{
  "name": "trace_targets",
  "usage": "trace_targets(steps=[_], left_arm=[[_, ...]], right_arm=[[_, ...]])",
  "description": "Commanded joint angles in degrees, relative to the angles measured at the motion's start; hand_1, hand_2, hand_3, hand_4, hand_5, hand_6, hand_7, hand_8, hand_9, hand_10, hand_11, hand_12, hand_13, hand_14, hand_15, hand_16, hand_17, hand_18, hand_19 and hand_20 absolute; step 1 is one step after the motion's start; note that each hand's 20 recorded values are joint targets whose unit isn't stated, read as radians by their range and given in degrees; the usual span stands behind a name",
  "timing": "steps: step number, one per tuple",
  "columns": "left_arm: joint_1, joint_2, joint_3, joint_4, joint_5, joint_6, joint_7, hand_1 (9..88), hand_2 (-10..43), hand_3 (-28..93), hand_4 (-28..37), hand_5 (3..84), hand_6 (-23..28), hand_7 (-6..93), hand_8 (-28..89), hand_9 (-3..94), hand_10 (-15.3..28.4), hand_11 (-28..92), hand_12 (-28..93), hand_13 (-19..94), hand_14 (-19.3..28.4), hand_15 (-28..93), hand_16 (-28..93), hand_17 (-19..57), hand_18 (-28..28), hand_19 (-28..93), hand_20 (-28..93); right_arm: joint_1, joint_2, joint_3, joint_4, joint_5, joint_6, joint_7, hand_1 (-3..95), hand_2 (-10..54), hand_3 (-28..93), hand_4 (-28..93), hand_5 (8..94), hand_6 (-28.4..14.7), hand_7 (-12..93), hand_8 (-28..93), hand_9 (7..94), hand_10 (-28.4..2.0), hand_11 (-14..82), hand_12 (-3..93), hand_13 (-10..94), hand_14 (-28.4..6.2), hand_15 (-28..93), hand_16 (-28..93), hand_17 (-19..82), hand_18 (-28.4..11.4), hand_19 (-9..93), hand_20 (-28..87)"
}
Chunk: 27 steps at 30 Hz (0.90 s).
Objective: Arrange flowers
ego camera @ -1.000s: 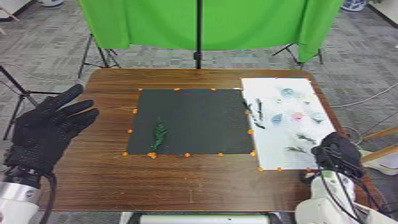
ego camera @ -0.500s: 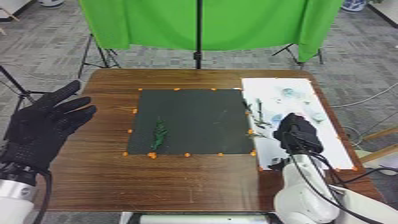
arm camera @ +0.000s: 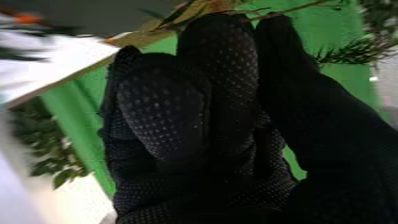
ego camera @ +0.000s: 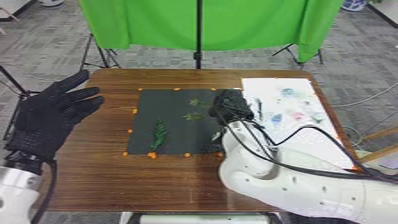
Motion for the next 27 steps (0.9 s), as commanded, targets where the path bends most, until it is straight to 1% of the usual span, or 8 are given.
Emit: trace_targets(steps=[1,6,9,10,16,20,23,27], left_arm=[[-1.9,1.30,1.46,0.75,-0.03,-1.00,0.95,21.9,8.0,77,-27.6,34.2,9.3,14.6,-10,29.6,20.6,29,10,22,27.6,52,-11,-11.2,24.6,54,8],[-5.0,2.41,3.35,1.55,0.01,-1.78,0.82,21.9,8.0,77,-27.6,34.3,9.4,14.5,-10,29.7,20.6,29,10,22,27.6,52,-11,-11.2,24.6,54,8],[-5.3,2.82,3.34,1.72,-0.01,-2.24,1.30,21.9,8.0,77,-27.6,34.4,9.5,14.5,-10,29.6,20.6,29,10,22,27.6,52,-11,-11.2,24.6,54,8],[-5.7,2.97,3.49,1.93,0.01,-2.52,1.17,21.9,8.0,77,-27.6,34.4,9.5,14.5,-10,29.6,20.6,29,10,22,27.6,52,-11,-11.2,24.6,54,8],[-8.3,4.19,5.24,2.78,-0.17,-3.06,1.15,22.0,8.0,77,-27.6,34.4,9.5,14.6,-10,29.7,20.6,29,10,22,27.6,52,-11,-11.2,24.6,54,8],[-11.1,4.32,7.03,3.32,0.14,-3.93,-0.06,22.1,8.0,77,-27.6,34.5,9.6,14.5,-10,29.7,20.6,29,10,22,27.6,52,-11,-11.2,24.6,54,8],[-12.1,4.38,7.48,3.36,0.37,-4.05,-0.72,22.0,8.1,77,-27.5,34.5,9.5,14.6,-10,29.7,20.6,29,10,22,27.6,52,-11,-11.2,24.6,54,8],[-12.1,4.48,7.66,3.41,0.44,-4.31,-0.55,22.1,8.0,77,-27.4,34.5,9.6,14.6,-10,29.6,20.6,29,10,22,27.5,52,-11,-11.2,24.5,54,8]], right_arm=[[5.1,-6.7,-2.9,3.8,4.0,-1.8,-0.2,52.3,-9.5,70,-27,91.9,-1.4,23,9,93.7,-10.5,40.3,15.1,89,-7.9,62,18,39,-21.6,93,3],[6.2,-8.8,-4.8,6.4,7.0,-3.9,0.5,50.6,-9.5,70,-26,91.7,-1.4,24,8,93.7,-10.8,40.5,15.2,89,-8.2,63,18,39,-21.8,93,4],[7.0,-9.5,-6.6,7.1,8.0,-4.9,0.9,50.0,-9.5,71,-26,91.7,-1.4,24,8,93.7,-11.0,40.9,15.1,89,-8.4,63,18,39,-22.0,93,4],[7.0,-9.7,-6.8,7.3,8.5,-5.3,1.1,49.4,-9.5,71,-26,92.0,-1.3,24,8,93.7,-11.1,41.1,15.0,89,-8.4,63,18,39,-22.1,93,5],[8.0,-11.2,-8.5,8.3,9.8,-6.7,1.8,47.5,-9.5,72,-26,92.6,-1.1,23,7,93.7,-11.3,41.7,14.6,89,-8.7,63,18,39,-22.4,93,6],[8.8,-12.1,-9.3,9.0,10.2,-8.0,2.5,46.4,-9.5,73,-26,93.0,-0.9,23,7,93.7,-11.5,41.9,14.3,89,-8.8,63,18,39,-22.5,93,6],[9.0,-12.6,-9.6,9.2,9.7,-9.0,2.5,45.1,-9.5,73,-26,93.3,-0.6,23,6,93.7,-11.6,42.3,14.2,89,-9.0,63,18,39,-22.6,93,6],[9.0,-12.9,-10.2,9.0,9.6,-10.9,2.5,43.5,-9.5,73,-26,93.5,-0.2,23,4,93.7,-11.6,42.4,14.0,89,-9.1,63,18,39,-22.7,93,7]])
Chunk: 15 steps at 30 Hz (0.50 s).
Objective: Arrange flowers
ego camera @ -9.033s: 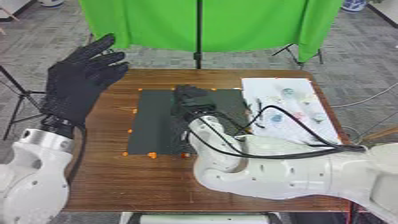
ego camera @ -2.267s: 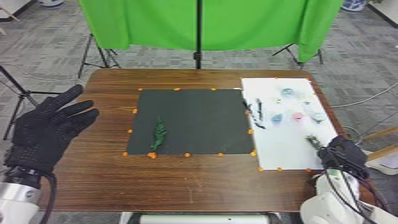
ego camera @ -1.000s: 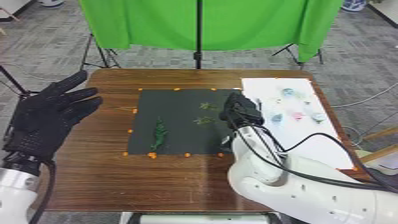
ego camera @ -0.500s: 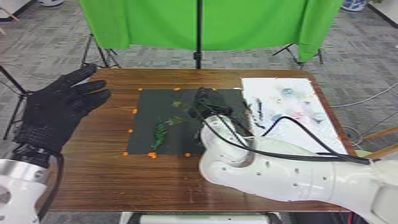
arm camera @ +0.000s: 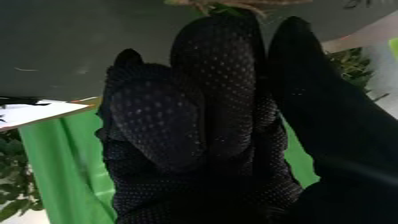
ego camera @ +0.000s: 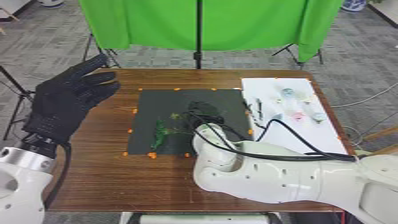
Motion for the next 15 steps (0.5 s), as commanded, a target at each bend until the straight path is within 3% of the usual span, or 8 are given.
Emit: trace_targets(steps=[1,8,12,15], left_arm=[[-0.5,0.20,0.27,0.22,0.46,-1.06,-1.06,22.1,8.1,77,-27.3,34.5,9.6,14.6,-10,29.5,20.5,29,10,22,27.6,52,-11,-11.2,24.5,54,8],[-1.5,0.47,1.48,0.62,0.44,-1.17,-1.22,22.2,8.0,77,-27.2,34.6,9.6,14.7,-10,29.6,20.5,29,10,22,27.6,52,-11,-11.2,24.5,54,8],[-0.7,0.01,0.86,0.35,0.53,-1.11,-1.39,22.2,8.0,77,-27.2,34.6,9.6,14.6,-10,29.6,20.6,29,10,22,27.6,52,-11,-11.2,24.6,54,8],[0.9,-0.93,-0.52,-0.25,0.71,-0.73,-1.85,22.3,8.0,77,-27.2,34.7,9.7,14.6,-10,29.6,20.6,29,10,22,27.6,52,-11,-11.2,24.6,54,8]], right_arm=[[0.9,-1.7,-0.3,-0.2,-0.6,-3.3,0.3,42.5,-9.5,73,-26,93.6,-0.1,23,2,93.7,-11.7,42.4,14.0,89,-9.1,63,18,39,-22.9,93,7],[2.6,-1.9,-2.3,0.6,-1.8,-3.3,1.6,38.9,-8.8,73,-25,93.6,0.2,24,-12,93.7,-11.6,41.7,14.1,89,-9.3,63,18,39,-23.1,93,6],[2.6,-1.1,-2.3,-0.3,-2.7,-2.1,1.7,36.6,-7.6,72,-25,93.6,-0.1,23,-12,93.7,-11.5,41.3,14.0,89,-9.3,63,17,39,-23.3,93,6],[1.9,0.5,-1.0,-2.0,-4.5,-1.3,1.2,35.2,-5.9,72,-25,93.0,0.0,22,-12,93.7,-11.5,40.6,13.9,89,-9.3,63,17,39,-23.3,93,6]])
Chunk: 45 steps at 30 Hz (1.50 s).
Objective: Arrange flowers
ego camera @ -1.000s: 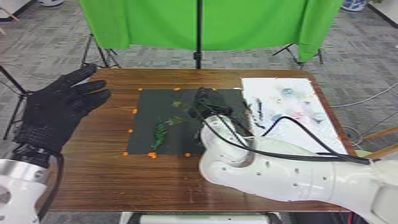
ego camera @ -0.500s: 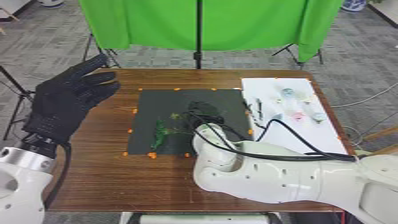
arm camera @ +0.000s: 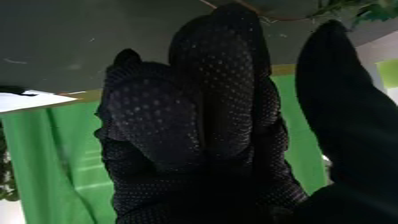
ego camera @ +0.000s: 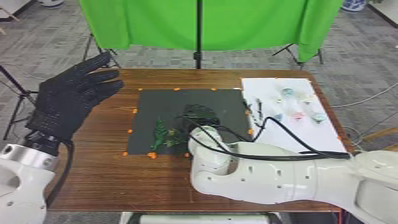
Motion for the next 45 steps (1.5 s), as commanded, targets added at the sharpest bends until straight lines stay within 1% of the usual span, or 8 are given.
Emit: trace_targets(steps=[1,5,8,11,15,20,26,45], left_arm=[[2.8,-1.40,-1.86,-0.59,0.57,0.06,-1.04,22.3,8.0,77,-27.2,34.7,9.7,14.6,-10,29.6,20.6,29,10,22,27.6,52,-11,-11.2,24.5,54,8],[5.3,-2.11,-3.69,-1.57,0.81,0.34,-0.58,22.3,8.1,77,-27.2,34.8,9.7,14.7,-10,29.7,20.7,29,10,22,27.6,52,-11,-11.2,24.6,54,8],[5.0,-2.39,-4.06,-1.71,1.02,0.09,-1.45,22.3,8.2,77,-27.2,34.9,9.8,14.7,-10,29.7,20.7,29,10,22,27.6,52,-11,-11.2,24.6,54,8],[5.6,-2.28,-4.54,-2.02,1.23,0.09,-0.72,22.2,8.1,77,-27.1,34.9,9.8,14.7,-10,29.7,20.6,29,10,22,27.6,52,-11,-11.2,24.5,54,8],[4.8,-2.77,-3.98,-1.97,1.26,0.21,-1.90,22.3,8.1,77,-27.1,35.0,9.8,14.6,-10,29.7,20.7,29,10,22,27.6,52,-11,-11.2,24.6,54,8],[6.3,-2.97,-4.29,-2.15,1.15,0.48,-0.90,22.3,8.1,77,-27.2,35.1,9.9,14.6,-10,29.7,20.6,29,10,22,27.5,52,-11,-11.2,24.5,54,8],[5.6,-2.63,-4.14,-2.07,1.13,0.50,-0.91,22.4,8.1,77,-27.2,35.1,9.9,14.6,-10,29.7,20.6,29,10,22,27.5,52,-11,-11.2,24.6,54,8],[5.8,-2.16,-4.00,-1.92,0.82,0.91,-0.06,22.4,8.1,77,-27.2,35.2,10.0,14.5,-10,29.7,20.6,29,10,22,27.6,52,-11,-11.2,24.6,54,8]], right_arm=[[0.5,2.7,1.4,-3.1,-4.1,3.0,0.2,35.0,-5.7,72,-25,92.8,0.0,22,-12,93.7,-11.5,40.3,13.9,89,-9.3,63,17,39,-23.3,93,6],[-0.7,6.5,3.2,-7.0,-7.3,4.6,0.0,34.1,-4.6,71,-25,91.5,-0.3,21,-12,93.7,-11.6,39.0,13.8,89,-9.3,63,17,39,-23.4,93,6],[-1.8,9.9,4.5,-10.1,-8.3,5.4,0.5,32.7,-3.3,70,-25,88.1,-1.2,18,-12,93.7,-11.8,36.1,14.4,88,-9.1,62,17,39,-23.4,93,5],[-4.4,12.6,7.3,-12.3,-6.6,3.6,0.0,31.1,-1.4,70,-24,85.5,-2.0,16,-12,93.7,-12.1,35.1,14.8,88,-9.2,62,17,39,-23.6,93,5],[-8.2,14.2,9.4,-12.6,-4.0,0.6,-1.4,27.5,3.6,69,-24,82.9,-2.8,14,-12,93.7,-12.7,34.7,15.2,88,-9.6,62,17,39,-24.3,93,4],[-9.7,14.2,9.7,-12.2,0.0,-1.3,-2.1,25.8,6.6,69,-23,79.0,-3.5,13,-12,93.7,-13.4,32.0,16.0,87,-10.4,63,17,37,-24.9,93,4],[-10.9,13.4,10.9,-12.4,1.3,-3.4,-2.6,25.2,8.1,70,-22,77.8,-3.8,13,-11,93.7,-13.5,30.7,17.1,86,-11.0,63,17,36,-25.1,93,2],[-11.0,12.0,10.2,-15.8,5.3,-5.9,-8.4,25.0,9.7,71,-21,83.3,-2.8,12,-12,93.7,-13.6,35.6,16.5,87,-12.0,65,17,37,-25.3,93,2]])
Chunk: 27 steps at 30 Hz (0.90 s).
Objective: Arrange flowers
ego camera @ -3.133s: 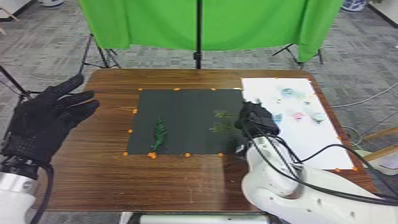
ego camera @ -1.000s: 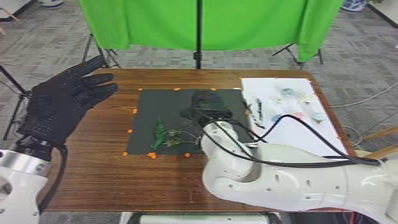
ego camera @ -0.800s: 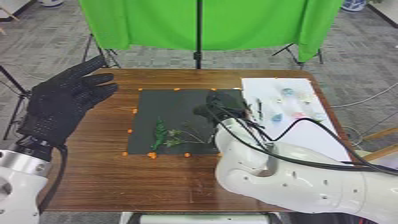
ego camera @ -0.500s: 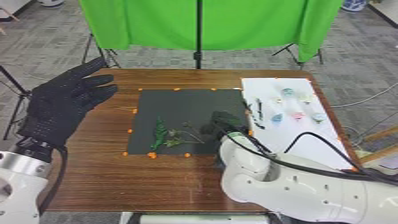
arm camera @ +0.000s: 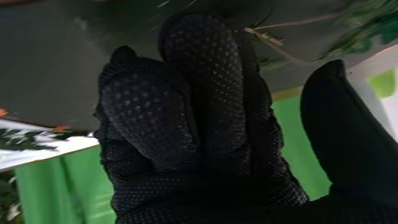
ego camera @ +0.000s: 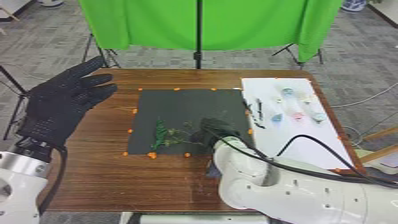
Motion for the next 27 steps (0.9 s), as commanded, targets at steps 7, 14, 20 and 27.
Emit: trace_targets(steps=[7,14,20,27], left_arm=[[0.2,0.45,0.35,0.25,-0.08,0.39,0.16,22.4,8.2,77,-27.3,35.2,10.0,14.5,-10,29.7,20.7,29,10,22,27.6,52,-11,-11.2,24.6,54,8],[-0.5,0.37,0.62,0.35,0.03,0.20,-0.67,22.4,8.3,77,-27.2,35.1,10.0,14.6,-10,29.6,20.6,29,10,22,27.6,52,-11,-11.2,24.5,54,8],[-0.2,-0.04,0.50,0.35,0.03,0.29,-1.34,22.4,8.3,77,-27.2,35.2,10.1,14.7,-10,29.6,20.6,29,10,22,27.6,52,-11,-11.2,24.5,54,8],[-0.9,-0.02,1.24,0.57,0.04,0.25,-1.84,22.5,8.4,77,-27.2,35.2,10.1,14.6,-10,29.6,20.7,29,10,22,27.6,52,-11,-11.2,24.5,54,8]], right_arm=[[0.4,-2.7,-0.7,-1.5,1.4,-0.3,-3.4,24.9,9.9,71,-21,83.5,-2.7,12,-12,93.7,-13.8,35.9,16.4,87,-12.1,65,17,36,-25.4,93,2],[-0.7,-3.6,0.3,-1.9,1.2,-0.8,-3.3,24.9,10.1,71,-22,83.4,-2.8,12,-12,93.7,-13.8,35.9,16.3,86,-12.2,65,17,36,-25.4,93,2],[-1.9,-1.8,2.0,-3.4,-0.4,-0.1,-3.1,24.9,10.1,71,-22,84.6,-2.6,12,-12,93.7,-13.6,37.1,16.1,87,-12.1,65,17,37,-25.5,93,2],[2.7,1.8,-0.3,-4.6,2.6,11.0,-11.8,25.0,10.2,71,-22,86.5,-2.4,13,-12,93.7,-13.4,38.9,15.8,88,-11.9,65,17,36,-25.3,93,3]])
